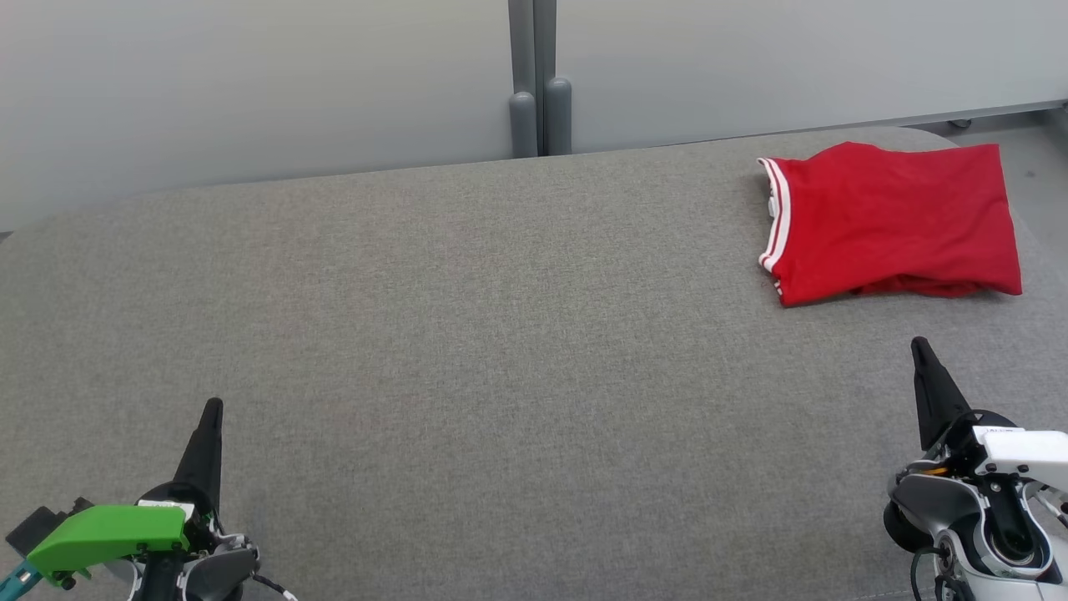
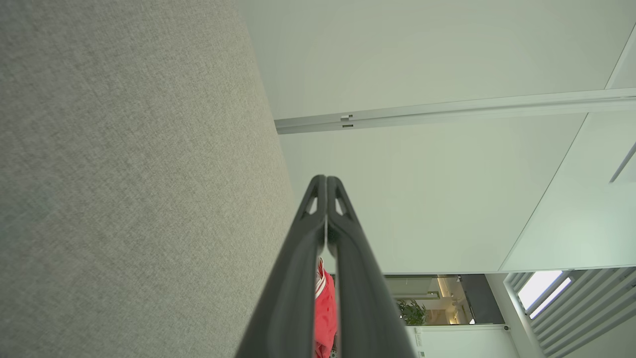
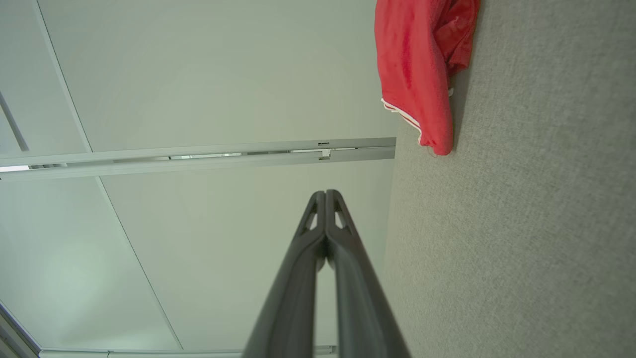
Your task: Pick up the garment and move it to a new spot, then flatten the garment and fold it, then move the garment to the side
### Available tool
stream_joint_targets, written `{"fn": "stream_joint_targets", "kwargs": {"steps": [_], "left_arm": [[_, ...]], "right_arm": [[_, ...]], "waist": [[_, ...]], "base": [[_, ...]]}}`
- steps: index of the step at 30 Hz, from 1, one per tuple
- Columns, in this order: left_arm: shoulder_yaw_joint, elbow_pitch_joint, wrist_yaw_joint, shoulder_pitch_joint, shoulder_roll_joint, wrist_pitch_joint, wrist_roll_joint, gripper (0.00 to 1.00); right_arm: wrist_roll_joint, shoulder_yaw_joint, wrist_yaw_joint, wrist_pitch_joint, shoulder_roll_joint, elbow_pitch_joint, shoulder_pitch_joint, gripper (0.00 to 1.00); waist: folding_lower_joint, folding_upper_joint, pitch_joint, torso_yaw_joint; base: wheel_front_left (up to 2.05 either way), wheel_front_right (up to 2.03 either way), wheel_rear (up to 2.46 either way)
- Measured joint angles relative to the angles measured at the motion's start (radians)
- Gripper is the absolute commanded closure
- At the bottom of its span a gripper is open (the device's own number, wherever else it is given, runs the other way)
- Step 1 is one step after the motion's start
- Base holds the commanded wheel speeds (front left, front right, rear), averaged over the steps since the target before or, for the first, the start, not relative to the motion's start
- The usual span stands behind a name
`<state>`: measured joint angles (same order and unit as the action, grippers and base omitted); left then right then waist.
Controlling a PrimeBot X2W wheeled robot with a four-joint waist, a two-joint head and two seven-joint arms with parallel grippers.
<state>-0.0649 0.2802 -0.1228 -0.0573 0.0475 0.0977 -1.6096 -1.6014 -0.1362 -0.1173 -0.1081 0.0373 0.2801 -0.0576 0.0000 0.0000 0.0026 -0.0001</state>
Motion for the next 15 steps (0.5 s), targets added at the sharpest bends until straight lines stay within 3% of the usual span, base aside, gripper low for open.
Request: {"fn": "stream_joint_targets", "kwargs": {"steps": [15], "left_arm": [[0.000,0.001,0.000,0.000,0.000,0.002,0.000,1.00]], "right_arm": [[0.000,0.000,0.000,0.000,0.000,0.000,0.000,1.00]], "waist": [[0.0000,0.0000,0.000,0.000]], "base": [[0.00,0.00,0.00]]}}
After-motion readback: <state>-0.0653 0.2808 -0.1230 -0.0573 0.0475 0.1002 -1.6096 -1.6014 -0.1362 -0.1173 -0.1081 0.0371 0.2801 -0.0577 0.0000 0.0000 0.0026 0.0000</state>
